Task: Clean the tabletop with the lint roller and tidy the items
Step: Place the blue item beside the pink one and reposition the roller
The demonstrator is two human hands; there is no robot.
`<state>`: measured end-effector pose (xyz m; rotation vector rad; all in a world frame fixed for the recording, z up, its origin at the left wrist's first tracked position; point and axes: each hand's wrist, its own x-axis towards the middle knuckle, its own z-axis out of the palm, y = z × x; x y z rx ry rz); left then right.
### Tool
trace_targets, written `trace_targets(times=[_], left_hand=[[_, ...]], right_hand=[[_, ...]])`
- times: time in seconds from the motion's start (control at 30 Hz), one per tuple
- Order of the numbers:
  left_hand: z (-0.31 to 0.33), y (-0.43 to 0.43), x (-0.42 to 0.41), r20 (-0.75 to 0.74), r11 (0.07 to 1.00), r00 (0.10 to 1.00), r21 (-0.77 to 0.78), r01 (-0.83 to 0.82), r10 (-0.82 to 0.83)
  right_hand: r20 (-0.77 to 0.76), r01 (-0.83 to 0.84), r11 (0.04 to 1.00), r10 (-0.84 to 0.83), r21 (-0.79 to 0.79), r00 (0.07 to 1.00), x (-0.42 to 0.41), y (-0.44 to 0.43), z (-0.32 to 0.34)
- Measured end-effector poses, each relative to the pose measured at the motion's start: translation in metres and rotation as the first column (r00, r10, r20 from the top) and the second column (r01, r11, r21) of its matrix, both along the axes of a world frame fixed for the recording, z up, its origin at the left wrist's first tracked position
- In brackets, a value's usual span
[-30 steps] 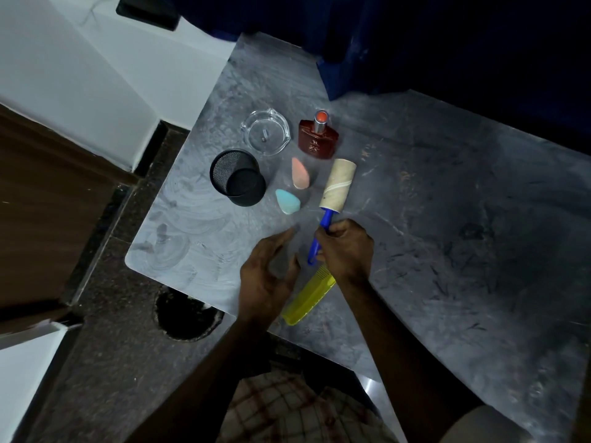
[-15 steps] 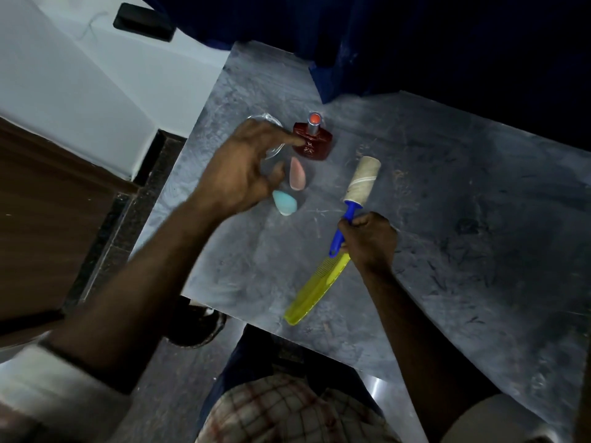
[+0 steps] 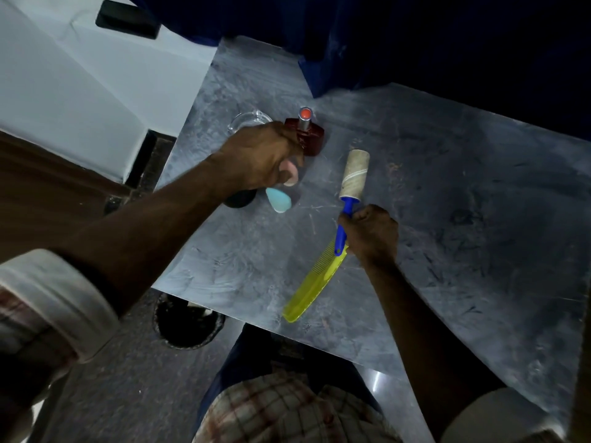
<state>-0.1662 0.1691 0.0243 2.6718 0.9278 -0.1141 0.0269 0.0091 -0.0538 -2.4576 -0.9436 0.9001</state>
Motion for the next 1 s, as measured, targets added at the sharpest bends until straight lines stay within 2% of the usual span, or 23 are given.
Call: trace_targets(times=[0.27, 0.4, 0.57, 0.83, 1.0], left_hand=[[-0.0042, -0.0009, 0.0003, 0.018, 0.992, 0.994, -0.064, -0.108, 0.109], [-0.0048, 0.0006, 0.0011, -0.004, 0.986, 0.991, -0.1, -0.136, 0.136], [0.0, -0.001, 0.0011, 0.0, 0.986, 0.995, -0.13, -0.102, 0.103], [-0.0026, -0.0016, -0.0015, 0.025, 0.984, 0.992, -0.126, -0.123, 0.127], [-0.005, -0.0009, -0.0044, 0.066, 0.986, 0.989, -0.117, -0.122, 0.13]], right_hand=[[0.046, 0.016, 0.998, -0.019, 0.067, 0.999, -0.003, -0.0005, -0.0009], [0.016, 0.044, 0.997, -0.046, 0.071, 0.999, -0.0055, -0.0011, -0.0009], [0.075, 0.039, 0.988, -0.051, 0.152, 0.996, -0.0052, -0.0042, -0.0038], [-0.037, 0.099, 0.987, -0.095, 0.126, 0.995, -0.0048, -0.0041, -0.0046], [0.012, 0.073, 0.987, -0.076, 0.145, 0.997, -0.0045, -0.0048, -0.0043]])
